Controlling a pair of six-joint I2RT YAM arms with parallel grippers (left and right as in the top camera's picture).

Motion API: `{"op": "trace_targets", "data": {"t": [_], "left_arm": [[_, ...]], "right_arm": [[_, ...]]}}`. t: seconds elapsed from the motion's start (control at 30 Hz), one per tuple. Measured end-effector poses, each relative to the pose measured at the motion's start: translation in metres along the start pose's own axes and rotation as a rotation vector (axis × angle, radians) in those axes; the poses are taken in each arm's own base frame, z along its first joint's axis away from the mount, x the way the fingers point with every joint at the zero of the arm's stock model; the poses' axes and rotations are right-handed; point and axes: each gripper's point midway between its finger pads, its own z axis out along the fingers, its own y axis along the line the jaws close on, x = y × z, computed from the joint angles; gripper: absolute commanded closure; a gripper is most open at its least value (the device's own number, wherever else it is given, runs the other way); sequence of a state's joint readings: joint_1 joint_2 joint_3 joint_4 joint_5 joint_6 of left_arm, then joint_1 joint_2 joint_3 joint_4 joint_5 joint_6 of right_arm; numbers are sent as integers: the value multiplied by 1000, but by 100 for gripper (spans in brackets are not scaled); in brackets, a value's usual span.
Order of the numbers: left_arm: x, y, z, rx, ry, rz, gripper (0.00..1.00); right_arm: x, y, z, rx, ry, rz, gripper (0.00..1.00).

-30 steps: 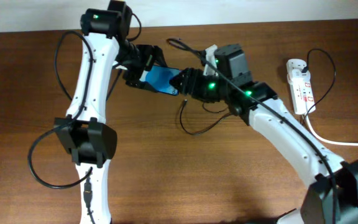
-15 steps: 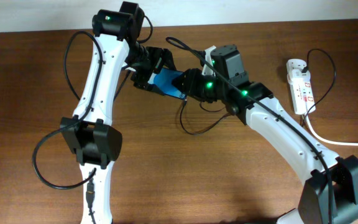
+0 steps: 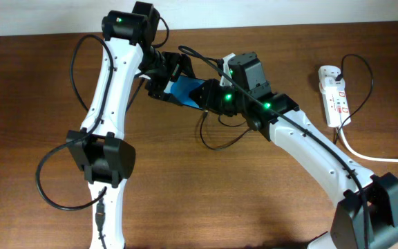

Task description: Plug charger to phone and switch on socket

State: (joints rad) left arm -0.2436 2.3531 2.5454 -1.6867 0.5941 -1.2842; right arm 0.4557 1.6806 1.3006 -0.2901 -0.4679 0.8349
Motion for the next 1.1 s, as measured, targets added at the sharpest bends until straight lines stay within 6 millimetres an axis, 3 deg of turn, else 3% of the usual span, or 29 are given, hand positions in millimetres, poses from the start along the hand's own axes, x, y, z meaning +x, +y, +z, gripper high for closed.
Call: {"op": "trace_targets", "data": {"t": [0.07,0.13,0.27,0.4,0.53,0.67,0.73,0.8,0.87,1.0,1.07,1.1], "left_arm": [[0,0,0,0,0,0,88],[0,-1,0,3,-1,2,80],[-1,-1,-1,5,-3,-3,36],[1,-1,-2,8,4,-11,0],[2,-2,-1,9,11,-10,1],[9,-4,-1,21,50,45,0],[11,-6,-2,33,60,72,9],[11,-20,-2,91,62,176,12],[16,-29,-4,137,84,289,12],[35,-59,-13,304,143,619,12],[50,-73,-21,416,179,835,11],[57,-77,-25,461,194,915,1]], "right_arm": [[0,0,0,1,0,5,91],[-1,1,0,-3,-3,19,96],[1,-1,1,6,3,15,96],[3,-4,3,14,10,8,96],[0,-9,2,26,6,18,96],[-13,-41,-12,99,-1,74,96],[-22,-63,-25,145,-10,98,96],[-33,-75,-46,175,-39,104,96],[-51,-78,-78,176,-107,99,96],[-87,-55,-171,75,-304,75,96],[-95,-53,-199,46,-362,98,96],[-97,-52,-207,33,-377,117,96]]}}
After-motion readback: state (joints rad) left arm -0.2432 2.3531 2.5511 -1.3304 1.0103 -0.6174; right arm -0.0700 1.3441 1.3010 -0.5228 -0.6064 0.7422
